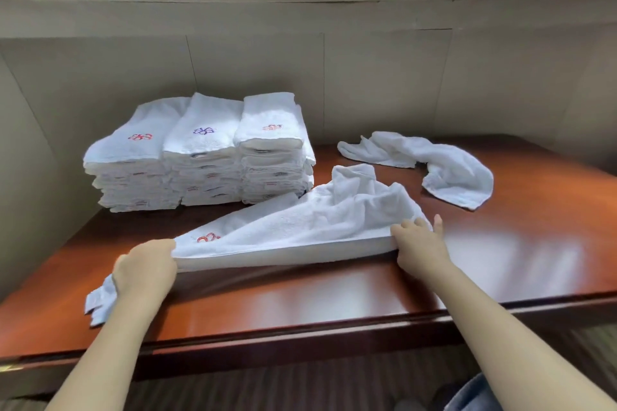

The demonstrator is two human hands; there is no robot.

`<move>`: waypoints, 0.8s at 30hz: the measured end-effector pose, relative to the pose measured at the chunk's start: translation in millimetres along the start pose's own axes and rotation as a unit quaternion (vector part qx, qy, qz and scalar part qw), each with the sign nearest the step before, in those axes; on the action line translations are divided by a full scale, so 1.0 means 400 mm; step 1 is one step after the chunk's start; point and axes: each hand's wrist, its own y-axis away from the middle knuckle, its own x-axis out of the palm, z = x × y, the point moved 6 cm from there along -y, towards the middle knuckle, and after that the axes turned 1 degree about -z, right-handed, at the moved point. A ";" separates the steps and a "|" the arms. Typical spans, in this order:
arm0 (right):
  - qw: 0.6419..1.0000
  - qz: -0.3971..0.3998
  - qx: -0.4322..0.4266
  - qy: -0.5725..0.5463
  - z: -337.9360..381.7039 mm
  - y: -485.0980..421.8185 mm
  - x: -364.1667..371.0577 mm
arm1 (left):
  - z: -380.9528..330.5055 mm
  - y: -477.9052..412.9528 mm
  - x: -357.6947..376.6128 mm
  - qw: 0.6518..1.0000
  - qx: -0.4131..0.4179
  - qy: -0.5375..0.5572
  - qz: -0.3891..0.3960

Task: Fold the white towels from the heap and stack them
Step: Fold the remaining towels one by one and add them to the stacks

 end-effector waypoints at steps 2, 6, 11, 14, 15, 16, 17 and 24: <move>0.999 -0.032 0.013 0.024 0.001 0.009 -0.006 | 0.036 -0.003 -0.001 0.998 -0.051 0.025 -0.005; 0.968 -0.232 0.092 0.009 -0.037 0.044 -0.104 | 0.082 -0.011 0.007 0.989 -0.115 0.085 -0.029; 0.877 -0.298 0.283 -0.251 -0.208 0.042 -0.157 | 0.068 -0.002 0.006 0.981 -0.114 0.144 -0.067; 0.827 -0.244 0.361 -0.355 -0.342 0.004 -0.173 | 0.072 -0.015 0.025 0.981 -0.092 0.169 -0.021; 0.858 -0.209 0.320 -0.342 -0.351 -0.024 -0.183 | 0.063 -0.018 0.040 0.988 -0.064 0.141 0.018; 0.899 -0.153 0.254 -0.322 -0.332 -0.051 -0.187 | 0.048 -0.016 0.054 0.994 -0.033 0.090 0.060; 0.935 -0.074 0.176 -0.298 -0.289 -0.069 -0.180 | 0.027 -0.012 0.062 0.996 -0.002 0.032 0.088; 0.991 0.119 0.036 -0.054 -0.054 -0.033 0.023 | -0.262 0.084 0.079 0.955 0.245 0.085 0.141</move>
